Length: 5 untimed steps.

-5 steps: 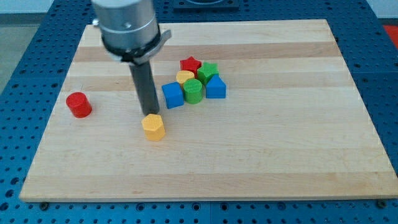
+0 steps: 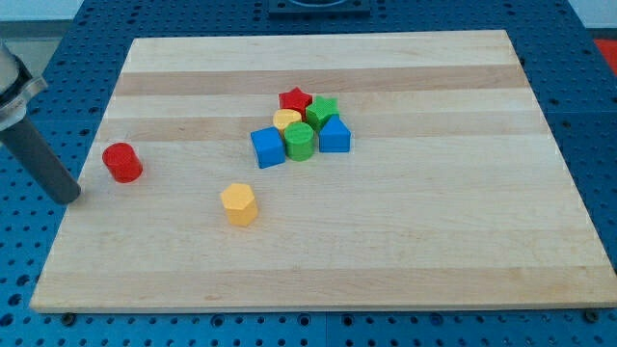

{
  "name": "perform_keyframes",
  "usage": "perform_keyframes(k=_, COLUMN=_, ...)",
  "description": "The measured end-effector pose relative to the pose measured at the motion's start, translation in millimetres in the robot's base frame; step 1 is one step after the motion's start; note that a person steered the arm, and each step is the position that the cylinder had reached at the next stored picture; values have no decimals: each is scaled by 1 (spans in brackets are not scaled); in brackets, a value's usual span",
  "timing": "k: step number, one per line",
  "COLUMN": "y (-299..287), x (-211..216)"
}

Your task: Move the red circle to the left side

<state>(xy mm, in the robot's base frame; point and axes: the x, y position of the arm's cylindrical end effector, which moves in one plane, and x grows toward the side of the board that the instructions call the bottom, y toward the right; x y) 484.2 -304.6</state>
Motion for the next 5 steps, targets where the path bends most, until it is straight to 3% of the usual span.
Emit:
perform_keyframes(k=2, y=80, x=-60)
perform_keyframes(k=3, y=68, x=-58)
perform_keyframes(k=5, y=8, x=17)
